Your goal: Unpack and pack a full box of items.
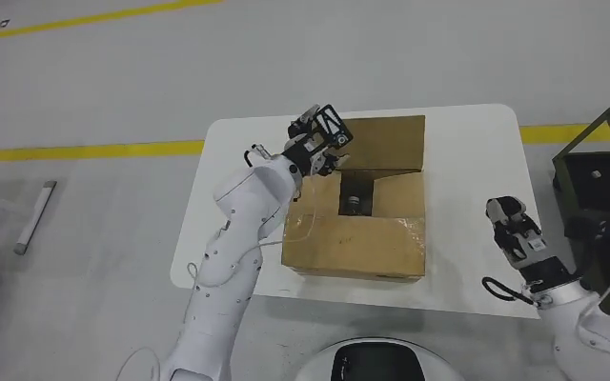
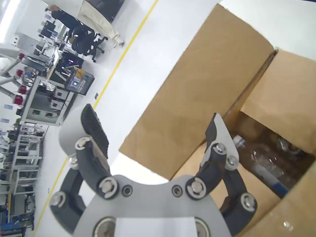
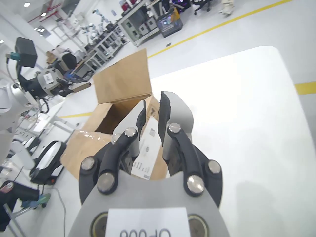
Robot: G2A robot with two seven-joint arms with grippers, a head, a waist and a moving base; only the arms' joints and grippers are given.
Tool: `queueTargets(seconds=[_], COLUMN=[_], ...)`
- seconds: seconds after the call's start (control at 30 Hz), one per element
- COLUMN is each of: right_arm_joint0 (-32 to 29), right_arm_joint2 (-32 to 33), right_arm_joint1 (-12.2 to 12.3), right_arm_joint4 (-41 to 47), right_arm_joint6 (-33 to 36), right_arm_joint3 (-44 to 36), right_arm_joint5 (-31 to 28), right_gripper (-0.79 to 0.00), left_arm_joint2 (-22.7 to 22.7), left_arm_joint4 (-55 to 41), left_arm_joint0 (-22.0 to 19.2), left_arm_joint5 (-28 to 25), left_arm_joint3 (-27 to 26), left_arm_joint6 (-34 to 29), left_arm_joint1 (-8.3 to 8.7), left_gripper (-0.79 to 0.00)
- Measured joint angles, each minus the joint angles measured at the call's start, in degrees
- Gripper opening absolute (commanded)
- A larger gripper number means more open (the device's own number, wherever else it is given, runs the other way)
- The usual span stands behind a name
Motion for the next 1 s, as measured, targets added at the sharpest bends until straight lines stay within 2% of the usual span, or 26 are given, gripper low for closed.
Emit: queueTargets(seconds=[0.1,0.2,0.43,0.47,0.53,0.63,0.73,0.9,1.0], right_arm_joint0=[0.5,1.0,1.0,1.0,1.1,1.8,2.5,3.9,4.8], right_arm_joint2=[0.3,0.5,0.7,0.7,0.2,-0.8,-2.6,-6.0,-7.4], right_arm_joint1=[0.3,0.6,0.7,0.7,0.8,1.0,1.1,1.2,1.3], right_arm_joint4=[2.8,4.3,3.7,3.7,3.2,0.6,-0.7,-2.5,-3.5], right_arm_joint6=[1.3,3.5,3.9,3.9,4.8,7.2,7.9,8.7,8.4], right_arm_joint3=[1.0,1.7,1.9,1.9,2.0,2.5,3.3,4.9,5.8], right_arm_joint5=[-5.2,-10.6,-11.2,-11.2,-11.1,-11.6,-11.8,-12.4,-12.3], right_gripper=[-0.785,-0.785,-0.785,-0.751,-0.591,-0.434,-0.394,-0.400,-0.379], left_arm_joint2=[-2.9,-4.9,-6.4,-6.4,-6.4,-6.4,-6.4,-6.4,-6.4], left_arm_joint4=[-1.5,-3.9,-4.2,-4.1,-4.0,-4.0,-4.0,-4.0,-4.0], left_arm_joint0=[3.6,6.1,8.8,9.0,9.1,9.1,9.1,9.1,9.1], left_arm_joint5=[-2.1,-2.0,-2.1,-2.0,-1.9,-1.9,-1.9,-1.9,-1.9], left_arm_joint3=[-5.4,-9.1,-13.2,-13.5,-13.6,-13.6,-13.6,-13.6,-13.6], left_arm_joint6=[-2.9,-4.8,-7.3,-7.3,-7.3,-7.3,-7.3,-7.3,-7.3], left_arm_joint1=[0.69,1.03,1.68,1.74,1.77,1.77,1.77,1.77,1.77], left_gripper=[0.000,0.000,0.000,0.000,0.000,0.000,0.000,0.000,0.000])
